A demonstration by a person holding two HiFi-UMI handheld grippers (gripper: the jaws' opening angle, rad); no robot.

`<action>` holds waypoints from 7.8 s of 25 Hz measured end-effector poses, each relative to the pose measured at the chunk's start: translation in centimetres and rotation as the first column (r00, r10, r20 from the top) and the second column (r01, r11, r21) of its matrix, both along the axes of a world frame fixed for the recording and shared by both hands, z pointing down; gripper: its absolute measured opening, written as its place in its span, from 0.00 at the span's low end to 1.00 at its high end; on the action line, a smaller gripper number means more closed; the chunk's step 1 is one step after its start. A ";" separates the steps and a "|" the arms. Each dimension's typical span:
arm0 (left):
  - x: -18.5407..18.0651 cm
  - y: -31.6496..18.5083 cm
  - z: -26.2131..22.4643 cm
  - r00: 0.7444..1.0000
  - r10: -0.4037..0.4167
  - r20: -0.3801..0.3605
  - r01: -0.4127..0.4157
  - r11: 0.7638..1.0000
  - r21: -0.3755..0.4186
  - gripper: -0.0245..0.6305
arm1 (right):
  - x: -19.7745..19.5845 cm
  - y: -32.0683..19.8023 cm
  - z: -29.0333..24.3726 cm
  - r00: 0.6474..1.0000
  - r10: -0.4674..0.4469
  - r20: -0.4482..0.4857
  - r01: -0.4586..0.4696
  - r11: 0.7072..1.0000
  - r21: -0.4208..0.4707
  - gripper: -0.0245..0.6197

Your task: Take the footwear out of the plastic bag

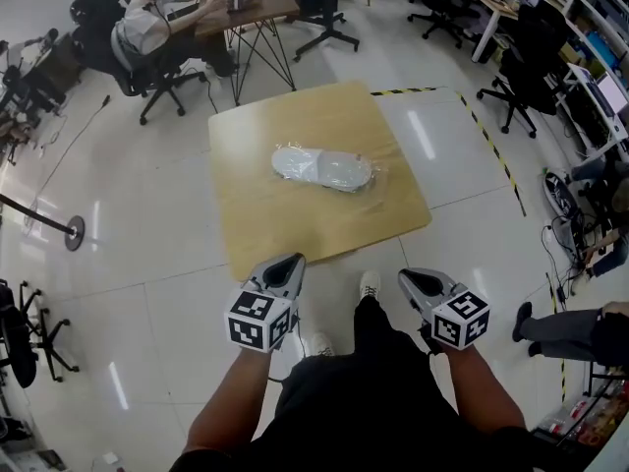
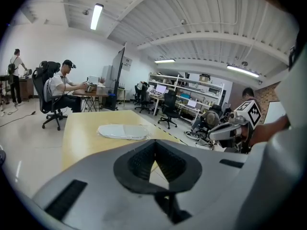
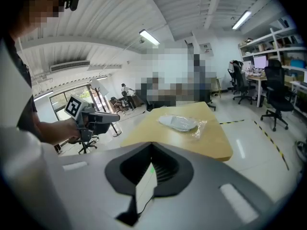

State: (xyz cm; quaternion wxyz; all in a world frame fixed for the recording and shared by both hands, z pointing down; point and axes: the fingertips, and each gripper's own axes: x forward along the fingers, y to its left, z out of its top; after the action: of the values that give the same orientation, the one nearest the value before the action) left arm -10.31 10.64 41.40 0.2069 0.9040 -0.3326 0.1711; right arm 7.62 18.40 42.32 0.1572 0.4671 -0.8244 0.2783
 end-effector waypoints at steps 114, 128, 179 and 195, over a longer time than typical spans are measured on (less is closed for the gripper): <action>2.9 -22.6 21.3 0.526 0.618 0.585 -0.556 0.770 -0.314 0.26 | 2.3 -27.7 16.5 0.814 -0.438 0.381 0.545 0.802 -0.244 0.04; 2.9 -22.9 21.4 0.523 0.603 0.603 -0.558 0.776 -0.292 0.22 | 3.8 -26.9 20.5 0.674 -0.690 -0.263 0.609 0.721 -0.330 0.41; 8.3 -23.2 20.7 0.557 0.568 0.606 -0.560 0.796 -0.232 0.18 | 8.1 -31.4 19.6 0.934 0.115 0.338 0.071 0.868 -0.492 0.20; 6.8 -22.3 20.4 0.526 0.559 0.641 -0.555 0.797 -0.239 0.14 | 11.1 -30.3 19.1 0.942 0.155 0.297 0.005 0.881 -0.474 0.20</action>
State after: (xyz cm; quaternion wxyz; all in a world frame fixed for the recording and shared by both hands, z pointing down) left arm -3.47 -11.68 61.84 0.0063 0.8323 -0.0780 0.5488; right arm 18.76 -11.90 61.46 0.1157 0.3947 -0.7283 0.5481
